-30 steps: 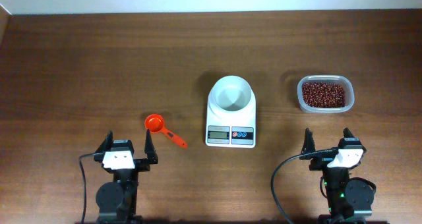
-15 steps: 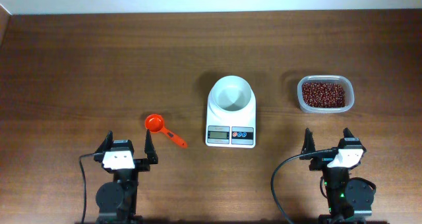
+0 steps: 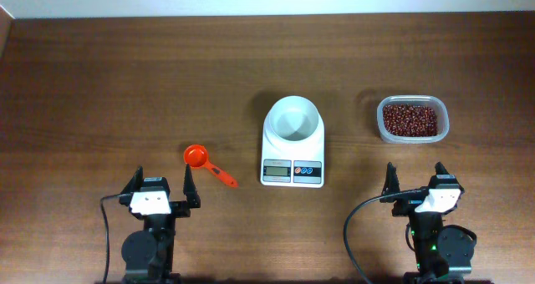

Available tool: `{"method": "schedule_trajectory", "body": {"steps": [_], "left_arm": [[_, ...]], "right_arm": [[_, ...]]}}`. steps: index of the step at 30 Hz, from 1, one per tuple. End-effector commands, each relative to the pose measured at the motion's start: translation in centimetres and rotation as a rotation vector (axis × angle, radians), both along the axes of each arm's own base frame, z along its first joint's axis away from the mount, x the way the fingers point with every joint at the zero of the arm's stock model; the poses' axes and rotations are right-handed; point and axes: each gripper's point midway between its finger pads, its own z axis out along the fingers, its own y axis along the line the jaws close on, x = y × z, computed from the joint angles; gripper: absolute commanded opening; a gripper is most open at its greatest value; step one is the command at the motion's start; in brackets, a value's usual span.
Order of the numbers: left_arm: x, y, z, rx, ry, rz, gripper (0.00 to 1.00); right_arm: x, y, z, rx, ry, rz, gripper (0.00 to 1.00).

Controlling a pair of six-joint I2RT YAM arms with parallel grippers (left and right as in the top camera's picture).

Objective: Scoop and weigh 50g on scale

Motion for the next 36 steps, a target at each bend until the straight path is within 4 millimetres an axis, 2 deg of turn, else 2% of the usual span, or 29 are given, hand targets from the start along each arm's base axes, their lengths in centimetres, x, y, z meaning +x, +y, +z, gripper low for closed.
{"method": "schedule_trajectory", "body": {"steps": [1, 10, 36], "left_arm": [[0.02, -0.8, -0.25, -0.017, 0.002, -0.043, 0.99], [0.01, -1.49, -0.2, -0.02, 0.001, -0.083, 0.99], [-0.26, -1.49, -0.33, -0.022, 0.036, -0.083, 0.99]], "right_arm": [[-0.01, -0.02, -0.27, 0.003, 0.003, -0.005, 0.99], [-0.01, -0.02, -0.27, 0.003, 0.003, -0.005, 0.99], [-0.01, -0.02, -0.27, 0.003, 0.003, -0.005, 0.99]]}}
